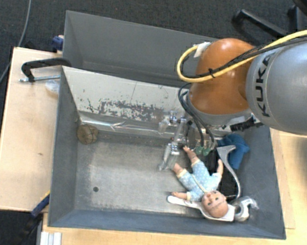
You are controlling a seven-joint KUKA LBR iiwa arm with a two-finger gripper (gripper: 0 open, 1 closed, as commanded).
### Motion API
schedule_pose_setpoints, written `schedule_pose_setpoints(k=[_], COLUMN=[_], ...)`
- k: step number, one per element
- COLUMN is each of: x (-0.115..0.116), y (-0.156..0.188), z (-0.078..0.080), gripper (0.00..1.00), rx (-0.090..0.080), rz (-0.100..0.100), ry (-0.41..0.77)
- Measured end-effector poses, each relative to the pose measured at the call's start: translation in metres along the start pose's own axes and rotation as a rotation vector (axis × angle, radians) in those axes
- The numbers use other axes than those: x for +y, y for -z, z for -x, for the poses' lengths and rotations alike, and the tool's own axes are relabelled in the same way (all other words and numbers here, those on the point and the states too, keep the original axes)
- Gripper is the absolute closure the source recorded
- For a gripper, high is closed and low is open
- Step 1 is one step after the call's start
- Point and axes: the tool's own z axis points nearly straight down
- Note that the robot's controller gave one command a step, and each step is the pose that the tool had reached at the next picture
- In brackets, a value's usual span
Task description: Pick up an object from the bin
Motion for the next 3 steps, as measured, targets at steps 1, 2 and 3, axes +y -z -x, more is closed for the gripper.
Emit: schedule_pose_setpoints(k=[1, 2, 3], x=[0.0, -0.007, -0.019], y=[0.002, 0.014, 0.001], z=[0.0, -0.019, -0.016], gripper=[0.0, 0.0, 0.0], rx=[-0.003, -0.003, -0.005], rz=[0.0, 0.001, 0.002], ry=[0.0, 0.046, -0.054])
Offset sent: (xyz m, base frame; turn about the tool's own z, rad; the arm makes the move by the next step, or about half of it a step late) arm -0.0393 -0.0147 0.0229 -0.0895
